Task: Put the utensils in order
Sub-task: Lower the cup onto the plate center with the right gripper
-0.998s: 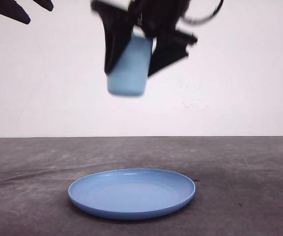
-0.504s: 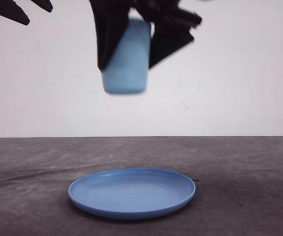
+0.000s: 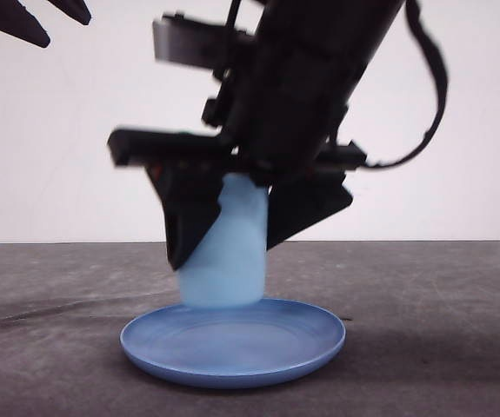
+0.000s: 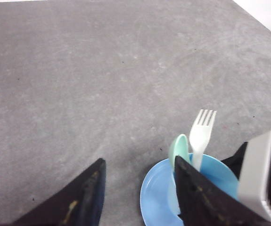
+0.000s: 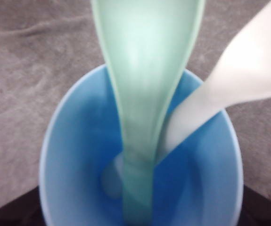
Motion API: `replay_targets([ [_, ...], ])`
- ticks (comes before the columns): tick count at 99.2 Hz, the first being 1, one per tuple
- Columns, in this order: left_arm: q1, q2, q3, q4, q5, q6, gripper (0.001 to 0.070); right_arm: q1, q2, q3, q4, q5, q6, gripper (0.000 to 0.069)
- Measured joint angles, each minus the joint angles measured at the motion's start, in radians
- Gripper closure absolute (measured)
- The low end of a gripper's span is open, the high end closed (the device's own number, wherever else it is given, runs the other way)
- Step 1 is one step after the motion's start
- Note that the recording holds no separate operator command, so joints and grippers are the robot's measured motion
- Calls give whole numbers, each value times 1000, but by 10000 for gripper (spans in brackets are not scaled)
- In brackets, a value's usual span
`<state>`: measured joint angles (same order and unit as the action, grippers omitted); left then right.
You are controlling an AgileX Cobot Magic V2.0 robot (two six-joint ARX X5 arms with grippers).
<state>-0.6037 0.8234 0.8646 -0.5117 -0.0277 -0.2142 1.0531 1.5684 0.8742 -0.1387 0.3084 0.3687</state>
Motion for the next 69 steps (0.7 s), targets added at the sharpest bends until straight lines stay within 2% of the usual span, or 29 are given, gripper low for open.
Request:
replay_targets([
  [22, 0, 0, 0, -2, 0, 0, 436, 0, 73, 0, 47, 7, 31, 274],
  [44, 0, 0, 0, -3, 0, 0, 436, 1, 74, 0, 48, 6, 50, 270],
  [59, 0, 0, 0, -3, 0, 0, 436, 1, 74, 0, 29, 0, 61, 131],
  [69, 0, 0, 0, -3, 0, 0, 436, 2, 73, 0, 5, -4, 69, 95],
])
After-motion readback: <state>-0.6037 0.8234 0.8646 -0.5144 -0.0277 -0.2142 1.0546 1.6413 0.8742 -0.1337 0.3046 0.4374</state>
